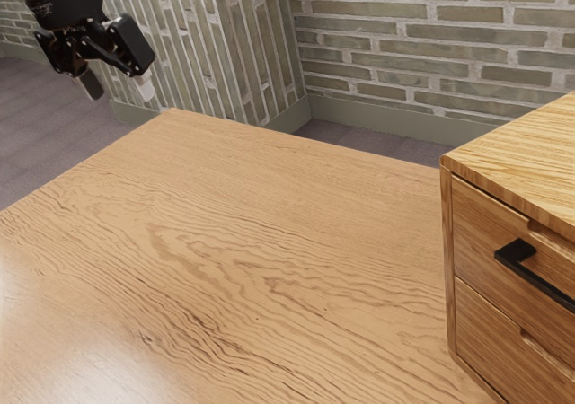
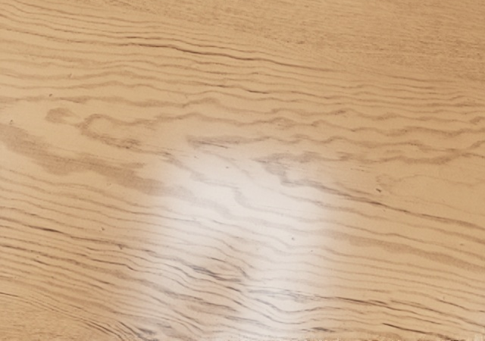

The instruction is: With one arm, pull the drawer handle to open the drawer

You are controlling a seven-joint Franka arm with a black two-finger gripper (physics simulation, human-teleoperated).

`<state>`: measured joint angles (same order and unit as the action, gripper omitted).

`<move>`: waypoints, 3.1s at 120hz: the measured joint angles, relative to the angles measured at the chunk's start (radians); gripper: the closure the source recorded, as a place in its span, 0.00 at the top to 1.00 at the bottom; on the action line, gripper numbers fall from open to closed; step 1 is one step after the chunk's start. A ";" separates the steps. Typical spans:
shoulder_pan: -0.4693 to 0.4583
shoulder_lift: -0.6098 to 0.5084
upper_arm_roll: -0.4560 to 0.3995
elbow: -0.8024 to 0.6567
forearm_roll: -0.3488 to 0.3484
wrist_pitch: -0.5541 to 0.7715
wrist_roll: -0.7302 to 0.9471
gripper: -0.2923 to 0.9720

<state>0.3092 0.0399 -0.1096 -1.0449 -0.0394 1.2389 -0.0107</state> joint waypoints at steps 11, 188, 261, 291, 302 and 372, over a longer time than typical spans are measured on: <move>-0.039 0.049 -0.001 0.000 0.004 0.013 0.007 0.77; -0.710 -0.293 -0.003 -0.801 -0.200 0.951 1.583 0.77; -0.808 -0.311 -0.015 -0.857 0.182 1.025 1.434 0.76; -0.795 -0.313 -0.004 -0.849 0.156 0.989 1.234 0.77; -0.795 -0.318 -0.029 -0.844 0.151 0.972 1.172 0.77; -0.805 -0.267 -0.080 -0.838 0.314 1.055 0.948 0.56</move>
<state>-0.4960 -0.2274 -0.1893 -1.8826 0.2751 2.2941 0.9375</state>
